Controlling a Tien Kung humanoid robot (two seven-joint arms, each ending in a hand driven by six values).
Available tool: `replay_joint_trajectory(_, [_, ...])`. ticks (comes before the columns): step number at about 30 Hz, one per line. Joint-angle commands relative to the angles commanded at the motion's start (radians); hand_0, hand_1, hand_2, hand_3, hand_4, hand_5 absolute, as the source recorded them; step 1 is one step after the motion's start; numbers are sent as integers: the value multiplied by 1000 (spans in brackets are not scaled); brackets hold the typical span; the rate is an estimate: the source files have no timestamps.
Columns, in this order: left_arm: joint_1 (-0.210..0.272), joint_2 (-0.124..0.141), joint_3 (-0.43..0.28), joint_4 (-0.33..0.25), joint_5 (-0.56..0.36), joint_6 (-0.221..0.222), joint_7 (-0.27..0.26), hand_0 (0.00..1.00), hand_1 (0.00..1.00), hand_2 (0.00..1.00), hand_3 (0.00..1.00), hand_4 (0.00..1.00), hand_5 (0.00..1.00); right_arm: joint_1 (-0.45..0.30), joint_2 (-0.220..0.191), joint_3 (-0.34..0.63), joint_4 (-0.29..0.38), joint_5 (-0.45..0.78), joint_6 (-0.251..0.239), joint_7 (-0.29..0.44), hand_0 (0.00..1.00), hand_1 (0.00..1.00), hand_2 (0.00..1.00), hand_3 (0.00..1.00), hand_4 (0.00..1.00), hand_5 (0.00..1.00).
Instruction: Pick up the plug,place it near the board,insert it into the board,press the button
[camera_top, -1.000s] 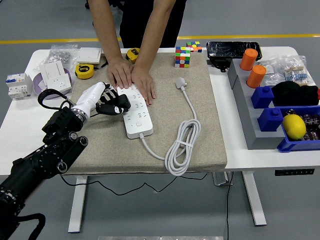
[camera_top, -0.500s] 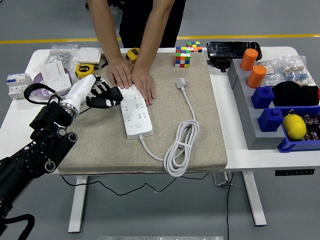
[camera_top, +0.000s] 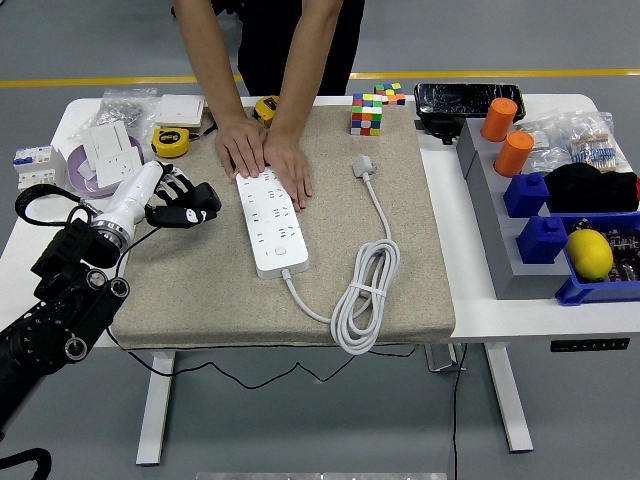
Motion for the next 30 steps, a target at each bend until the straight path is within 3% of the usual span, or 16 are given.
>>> replay_joint_trajectory(1, [2, -2, 6, 5, -2, -2, -1, 540, 433, 351, 405, 559, 104, 1, 0, 0, 0, 1, 0, 0, 623, 584, 618, 538, 877, 608])
replay_joint_trajectory(6, [8, -9, 14, 23, -21, -4, -8, 540, 433, 351, 405, 559, 104, -3, 0, 9, 0, -8, 0, -2, 623, 584, 618, 538, 877, 608])
replay_joint_trajectory(7, [8, -8, 15, 26, -35, -7, -10, 562, 585, 484, 467, 781, 292, -5, -1, 12, 0, -10, 0, -3, 623, 583, 618, 539, 877, 608])
replay_joint_trajectory(12, [12, -4, 9, 35, -77, -31, -13, 562, 585, 484, 467, 781, 292, -7, 0, 13, 0, -11, 1, -3, 623, 583, 618, 539, 877, 608])
replay_joint_trajectory(13, [13, -3, 8, 36, -80, -34, -13, 780, 818, 705, 574, 919, 465, -7, 0, 12, 0, -10, 0, -3, 623, 582, 617, 539, 877, 607])
replay_joint_trajectory(18, [20, -3, -12, 31, -83, -54, -8, 780, 818, 705, 574, 919, 465, -3, 0, 5, 0, -3, 0, 0, 623, 582, 617, 539, 877, 607])
replay_joint_trajectory(19, [21, -3, -17, 28, -83, -57, -7, 959, 991, 863, 782, 998, 673, -3, 0, 5, 0, -3, 0, 1, 623, 583, 617, 539, 878, 609])
replay_joint_trajectory(28, [26, 6, -57, -3, -56, -105, 16, 998, 998, 910, 834, 998, 700, -3, -1, 11, 0, -9, 0, -2, 621, 583, 617, 539, 878, 610])
replay_joint_trajectory(30, [39, 7, -77, -33, -57, -104, 18, 998, 998, 910, 834, 998, 700, -3, -1, 10, 0, -9, 1, -1, 621, 583, 617, 539, 878, 610])
